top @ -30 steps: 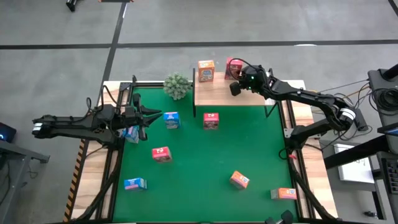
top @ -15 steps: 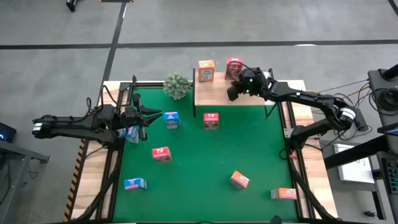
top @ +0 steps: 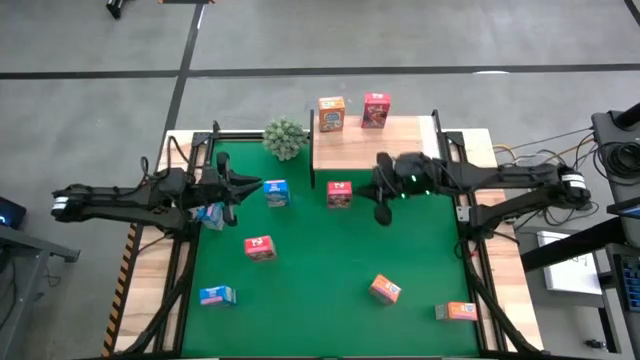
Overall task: Stack cereal on shelf
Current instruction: Put the right blue cereal box on the shelf
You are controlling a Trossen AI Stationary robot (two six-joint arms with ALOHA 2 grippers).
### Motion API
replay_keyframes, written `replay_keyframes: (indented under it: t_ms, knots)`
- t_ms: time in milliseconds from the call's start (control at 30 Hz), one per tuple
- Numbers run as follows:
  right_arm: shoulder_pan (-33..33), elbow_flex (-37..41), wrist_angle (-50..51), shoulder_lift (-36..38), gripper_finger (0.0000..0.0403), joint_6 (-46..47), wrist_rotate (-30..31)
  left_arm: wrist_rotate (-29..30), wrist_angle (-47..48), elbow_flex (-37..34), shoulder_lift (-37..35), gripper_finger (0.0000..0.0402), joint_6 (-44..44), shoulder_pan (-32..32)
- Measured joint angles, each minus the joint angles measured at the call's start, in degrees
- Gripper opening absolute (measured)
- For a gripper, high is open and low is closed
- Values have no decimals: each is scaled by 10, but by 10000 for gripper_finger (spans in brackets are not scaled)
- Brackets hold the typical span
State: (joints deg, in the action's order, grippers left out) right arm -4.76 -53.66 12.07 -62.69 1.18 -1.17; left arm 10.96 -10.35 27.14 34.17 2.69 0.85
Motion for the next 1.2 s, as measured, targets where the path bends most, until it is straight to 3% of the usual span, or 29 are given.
replay_keyframes:
  t_ms: [200, 367, 633, 900, 1100, 1200]
  knots:
    - [89, 38, -23, 46, 9, -39, 101, 0, -7, 0, 57, 37, 68, -2]
    - [112, 75, -65, 83, 9, -67, 102, -16, 38, 31, 97, 37, 109, -4]
    - [111, 121, -84, 131, 9, -104, 103, -31, 162, 144, 184, 37, 113, -13]
    - [111, 167, -140, 187, 9, -171, 102, -31, 224, 257, 286, 37, -17, -6]
    - [108, 184, -149, 222, 9, -201, 102, -31, 273, 341, 338, 43, -92, 45]
    - [107, 185, -146, 231, 9, -216, 102, -36, 346, 373, 352, 51, -116, 65]
